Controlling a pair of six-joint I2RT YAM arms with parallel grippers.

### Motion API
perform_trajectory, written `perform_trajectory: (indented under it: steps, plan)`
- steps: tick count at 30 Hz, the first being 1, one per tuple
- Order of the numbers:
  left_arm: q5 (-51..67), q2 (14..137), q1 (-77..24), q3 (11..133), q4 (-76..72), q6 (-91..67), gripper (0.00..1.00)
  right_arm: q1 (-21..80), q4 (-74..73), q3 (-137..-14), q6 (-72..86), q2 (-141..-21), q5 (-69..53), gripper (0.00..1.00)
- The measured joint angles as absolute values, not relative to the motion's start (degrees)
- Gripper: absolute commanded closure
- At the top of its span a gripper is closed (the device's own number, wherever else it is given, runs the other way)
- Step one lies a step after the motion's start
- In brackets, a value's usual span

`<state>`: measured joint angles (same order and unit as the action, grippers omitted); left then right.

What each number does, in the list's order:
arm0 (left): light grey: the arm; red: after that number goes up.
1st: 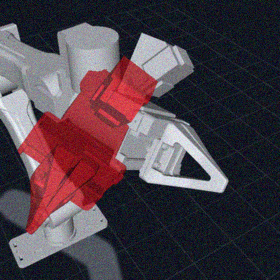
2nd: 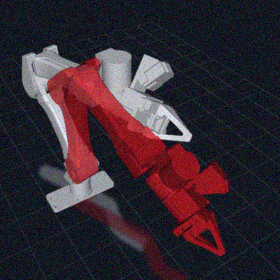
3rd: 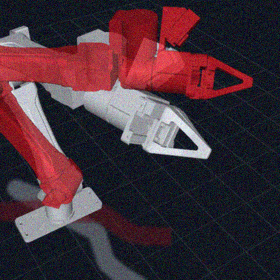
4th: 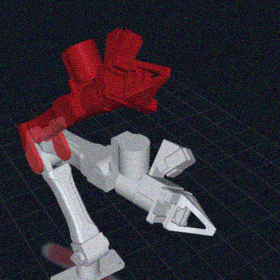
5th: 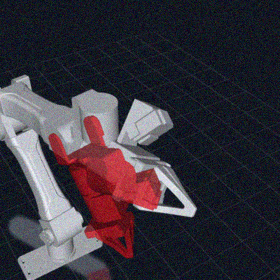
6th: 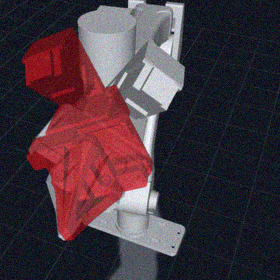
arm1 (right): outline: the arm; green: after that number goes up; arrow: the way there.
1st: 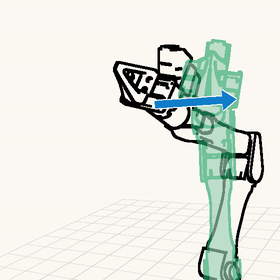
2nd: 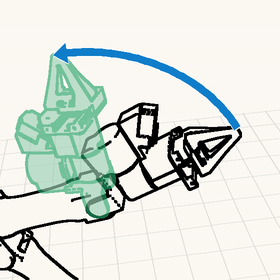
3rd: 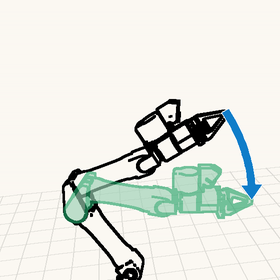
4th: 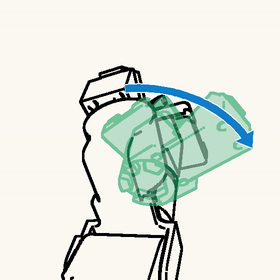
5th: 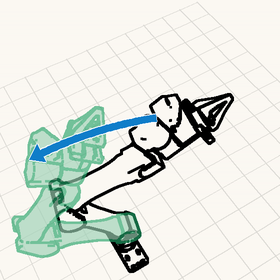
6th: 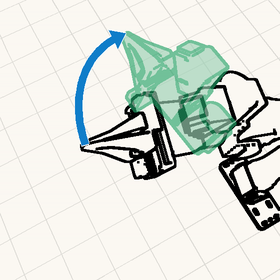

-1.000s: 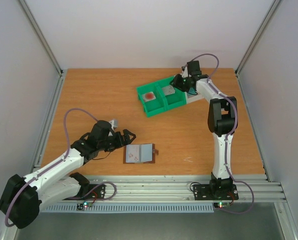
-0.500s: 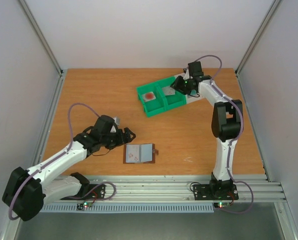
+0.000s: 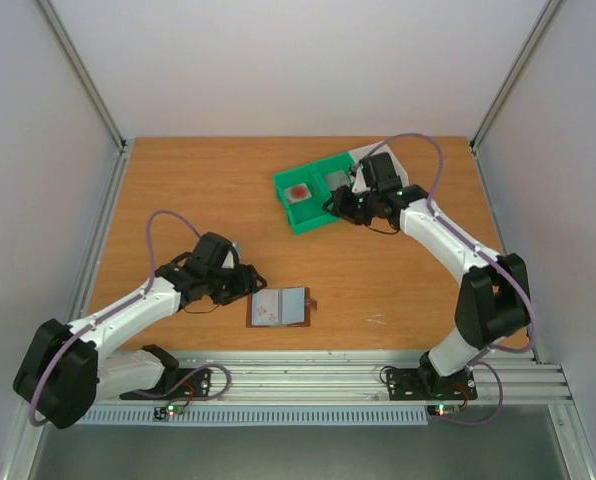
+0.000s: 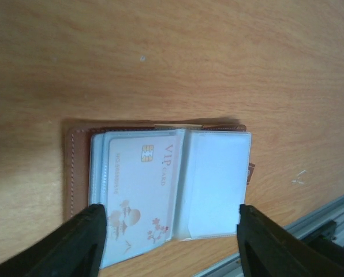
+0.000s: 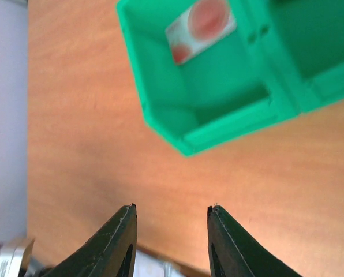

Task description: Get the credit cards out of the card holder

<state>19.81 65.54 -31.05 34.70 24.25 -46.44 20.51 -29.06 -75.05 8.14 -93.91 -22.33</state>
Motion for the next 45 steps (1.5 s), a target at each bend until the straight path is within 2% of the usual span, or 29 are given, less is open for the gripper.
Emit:
perform_trajectory:
  steps: [2, 9, 13, 18, 22, 26, 38, 45]
  plan:
    - [21.21, 66.57, -30.89, 33.54, 22.7, -46.85, 0.46, 22.59, -29.63, -72.18, 8.54, -91.02, -22.22, 0.67]
    - [22.72, 68.99, -30.85, 29.15, 17.78, -48.75, 0.55, 29.23, -29.89, -64.2, 10.17, -85.54, -22.22, 0.73]
    - [22.79, 69.41, -30.81, 27.46, 16.1, -49.54, 0.61, 33.69, -28.4, -59.96, 11.86, -84.36, -22.61, 0.73]
    - [22.96, 70.17, -30.81, 25.93, 14.09, -49.43, 0.73, 39.83, -25.89, -57.91, 13.56, -84.97, -22.68, 0.73]
    - [23.79, 72.07, -30.81, 25.78, 12.78, -49.19, 0.88, 44.14, -22.96, -57.89, 15.05, -87.39, -22.7, 0.74]
    - [24.56, 73.54, -30.81, 25.43, 11.4, -49.06, 0.95, 47.09, -20.56, -57.78, 16.36, -90.43, -22.74, 0.77]
    - [25.93, 74.28, -30.81, 24.51, 8.73, -49.69, 0.96, 48.99, -15.44, -55.07, 17.41, -95.02, -23.05, 0.84]
    - [26.17, 73.95, -30.81, 24.51, 9.02, -50.02, 0.9, 48.99, -13.02, -53.56, 18.17, -97.62, -23.83, 0.86]
